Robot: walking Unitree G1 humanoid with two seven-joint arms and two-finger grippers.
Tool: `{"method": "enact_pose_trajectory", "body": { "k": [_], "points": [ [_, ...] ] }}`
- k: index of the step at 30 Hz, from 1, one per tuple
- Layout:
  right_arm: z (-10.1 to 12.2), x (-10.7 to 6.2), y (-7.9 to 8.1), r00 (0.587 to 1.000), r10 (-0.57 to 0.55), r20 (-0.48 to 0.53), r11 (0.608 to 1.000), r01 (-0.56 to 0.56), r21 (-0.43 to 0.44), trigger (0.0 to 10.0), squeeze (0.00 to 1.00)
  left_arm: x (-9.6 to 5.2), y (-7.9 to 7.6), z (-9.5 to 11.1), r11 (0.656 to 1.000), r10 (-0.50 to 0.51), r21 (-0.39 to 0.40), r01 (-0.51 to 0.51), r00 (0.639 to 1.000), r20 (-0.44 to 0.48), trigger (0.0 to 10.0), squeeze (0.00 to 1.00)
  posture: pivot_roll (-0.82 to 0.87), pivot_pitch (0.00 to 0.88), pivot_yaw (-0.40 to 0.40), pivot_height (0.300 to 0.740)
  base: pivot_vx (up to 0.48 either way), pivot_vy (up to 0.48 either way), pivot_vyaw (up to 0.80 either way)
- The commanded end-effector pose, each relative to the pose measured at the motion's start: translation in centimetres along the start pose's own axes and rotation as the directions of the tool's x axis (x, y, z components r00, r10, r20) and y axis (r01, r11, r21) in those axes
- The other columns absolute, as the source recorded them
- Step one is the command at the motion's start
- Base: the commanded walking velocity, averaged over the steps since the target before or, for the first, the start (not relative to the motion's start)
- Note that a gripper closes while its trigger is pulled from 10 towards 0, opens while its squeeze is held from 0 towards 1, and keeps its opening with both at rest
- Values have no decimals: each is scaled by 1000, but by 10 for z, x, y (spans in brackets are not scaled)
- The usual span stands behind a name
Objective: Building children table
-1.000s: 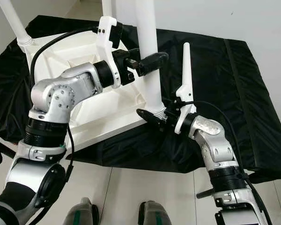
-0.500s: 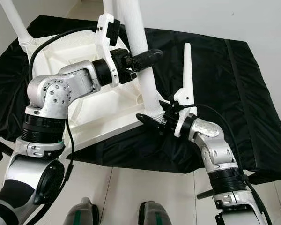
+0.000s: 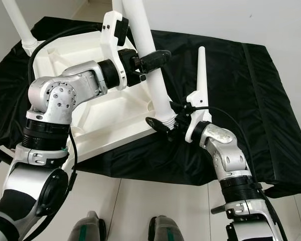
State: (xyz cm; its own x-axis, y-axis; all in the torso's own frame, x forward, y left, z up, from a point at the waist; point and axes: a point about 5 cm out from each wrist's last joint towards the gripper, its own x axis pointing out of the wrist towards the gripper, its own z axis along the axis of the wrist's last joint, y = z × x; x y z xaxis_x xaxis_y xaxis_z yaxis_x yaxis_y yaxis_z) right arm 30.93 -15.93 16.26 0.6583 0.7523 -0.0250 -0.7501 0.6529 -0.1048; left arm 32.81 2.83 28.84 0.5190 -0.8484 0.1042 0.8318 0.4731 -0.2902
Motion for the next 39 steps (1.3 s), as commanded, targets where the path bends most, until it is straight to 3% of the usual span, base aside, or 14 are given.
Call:
{"method": "enact_pose_trajectory", "body": {
  "k": [1,2,3,4,5,9,15,17,21,23,29,36,39],
  "points": [
    [3,-1,-5,999,-41,9,999,41,-5,10000,1000,2,1,5,998,43,37,-43,999,5,10000,0,-65,9,-4,740,0,0,0],
    [3,-1,-5,999,-41,9,999,41,-5,10000,1000,2,1,5,998,43,37,-43,999,5,10000,0,-65,9,-4,740,0,0,0],
    [9,4,-6,993,-111,51,994,111,10,10000,651,5,16,7,964,237,128,-232,971,-22,10000,0,-64,12,-8,740,0,0,0],
    [12,7,-6,987,-148,69,989,147,14,10000,0,5,21,8,938,314,166,-306,949,-28,10000,0,-65,16,-6,740,0,0,0],
    [12,7,-6,987,-148,69,989,147,14,10000,0,5,21,8,938,314,166,-306,949,-28,10000,0,-65,16,-6,740,0,0,0],
    [16,18,-3,963,-253,94,967,254,4,10000,0,6,28,15,869,447,229,-439,894,18,10000,0,-65,22,-7,740,0,0,0],
    [21,32,3,930,-350,116,936,352,2,10000,0,10,26,25,816,504,272,-510,858,96,10000,0,-63,32,-8,740,0,0,0],
    [24,42,14,921,-364,138,931,359,59,10000,0,13,24,28,767,541,323,-554,829,139,10000,0,-62,44,-9,740,0,0,0],
    [30,54,24,905,-389,175,921,374,109,10000,0,16,22,32,726,571,342,-596,800,184,10000,0,-56,47,-11,740,0,0,0],
    [37,64,28,872,-449,194,891,422,164,10000,0,18,19,37,683,599,358,-637,769,225,10000,0,-47,49,-14,740,0,0,0],
    [48,81,34,859,-465,214,881,425,207,10000,0,23,18,37,666,621,330,-669,742,252,10000,0,-44,49,-15,740,0,0,0],
    [53,94,31,836,-503,219,861,460,218,10000,0,26,17,38,652,628,332,-682,731,266,10000,0,-42,46,-14,740,0,0,0],
    [55,99,30,820,-526,224,849,494,188,10000,0,28,15,38,650,624,339,-680,733,272,10000,0,-35,45,-11,740,0,0,0]
  ]
}}
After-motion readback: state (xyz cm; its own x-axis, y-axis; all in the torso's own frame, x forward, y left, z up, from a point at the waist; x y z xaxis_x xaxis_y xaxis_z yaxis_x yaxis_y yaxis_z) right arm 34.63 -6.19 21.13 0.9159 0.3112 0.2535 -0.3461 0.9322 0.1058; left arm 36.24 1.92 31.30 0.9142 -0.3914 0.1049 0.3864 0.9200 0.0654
